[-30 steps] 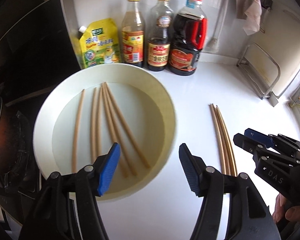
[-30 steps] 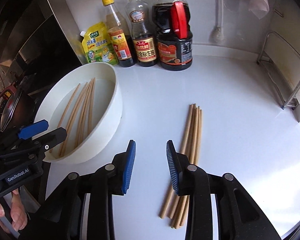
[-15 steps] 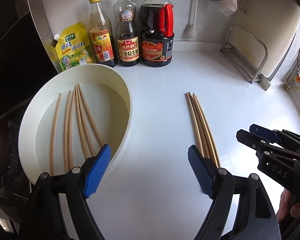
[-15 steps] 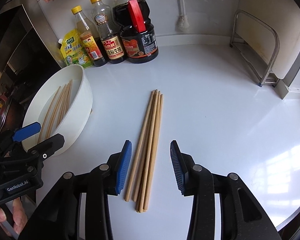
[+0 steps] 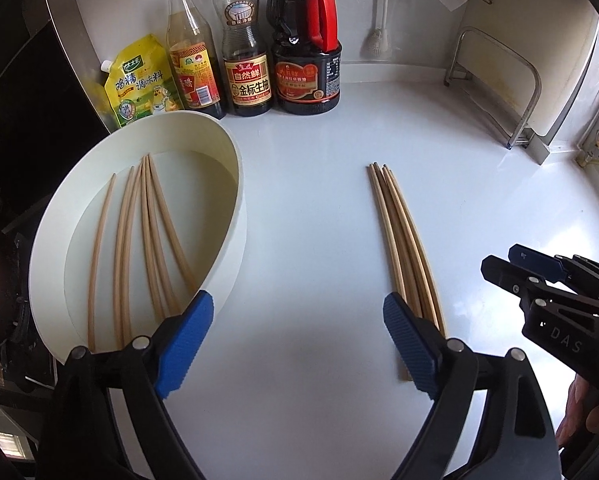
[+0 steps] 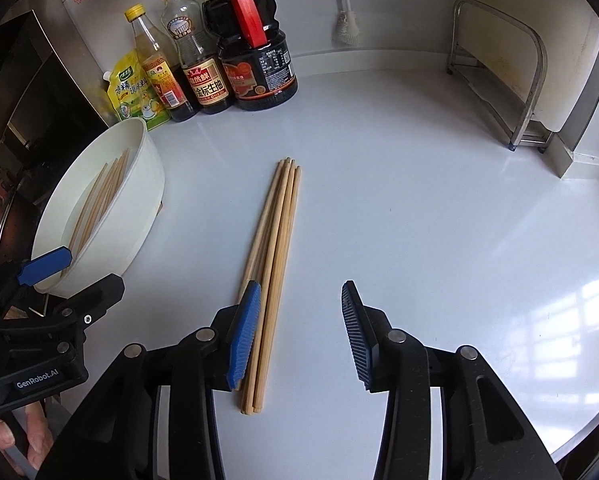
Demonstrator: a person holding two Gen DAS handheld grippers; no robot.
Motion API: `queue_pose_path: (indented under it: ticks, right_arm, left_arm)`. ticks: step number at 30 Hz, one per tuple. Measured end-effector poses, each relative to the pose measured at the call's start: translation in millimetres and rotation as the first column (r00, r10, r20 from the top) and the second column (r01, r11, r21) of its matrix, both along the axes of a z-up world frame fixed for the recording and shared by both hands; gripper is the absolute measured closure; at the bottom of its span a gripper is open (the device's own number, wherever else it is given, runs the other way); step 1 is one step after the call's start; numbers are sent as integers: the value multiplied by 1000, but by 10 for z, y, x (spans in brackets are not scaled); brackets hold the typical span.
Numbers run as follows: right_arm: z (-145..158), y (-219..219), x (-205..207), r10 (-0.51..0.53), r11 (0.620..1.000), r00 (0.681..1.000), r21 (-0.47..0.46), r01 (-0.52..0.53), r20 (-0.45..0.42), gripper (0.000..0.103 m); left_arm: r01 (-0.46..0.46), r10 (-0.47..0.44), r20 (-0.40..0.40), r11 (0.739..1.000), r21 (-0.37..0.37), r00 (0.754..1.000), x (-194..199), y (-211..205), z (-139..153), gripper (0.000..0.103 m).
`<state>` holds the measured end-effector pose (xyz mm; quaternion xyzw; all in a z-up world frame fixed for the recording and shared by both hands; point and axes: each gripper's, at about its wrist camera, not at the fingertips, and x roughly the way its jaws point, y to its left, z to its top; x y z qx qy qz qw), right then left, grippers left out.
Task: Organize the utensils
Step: 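Move the open right tool back and position it over the chopstick pile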
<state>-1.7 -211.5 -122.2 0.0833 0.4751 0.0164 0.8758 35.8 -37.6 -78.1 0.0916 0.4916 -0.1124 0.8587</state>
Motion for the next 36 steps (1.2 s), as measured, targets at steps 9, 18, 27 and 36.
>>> queue_pose_path:
  ticks: [9,18,27,36]
  right_arm:
    - [-299,-61,119,11,1000,999,24,-10,-46,61]
    - [-414,6,277,42,999,998,18,-41,-49,61]
    - [-443,93,339,68,998,997,8,-68,-47,61]
    - [-487,150,349,70,997,996,-17,-71,-53,60]
  left_arm:
    - [-25,25,-20,1000,-8,999,44,-59,-195,16]
    - [-50,49,-20,998,-27,999,107,-38,-273,16]
    - [-66,66,-15,997,-27,998,121,35,-295,16]
    - [-77,77,-6,996,-42,997,111,76,-298,16]
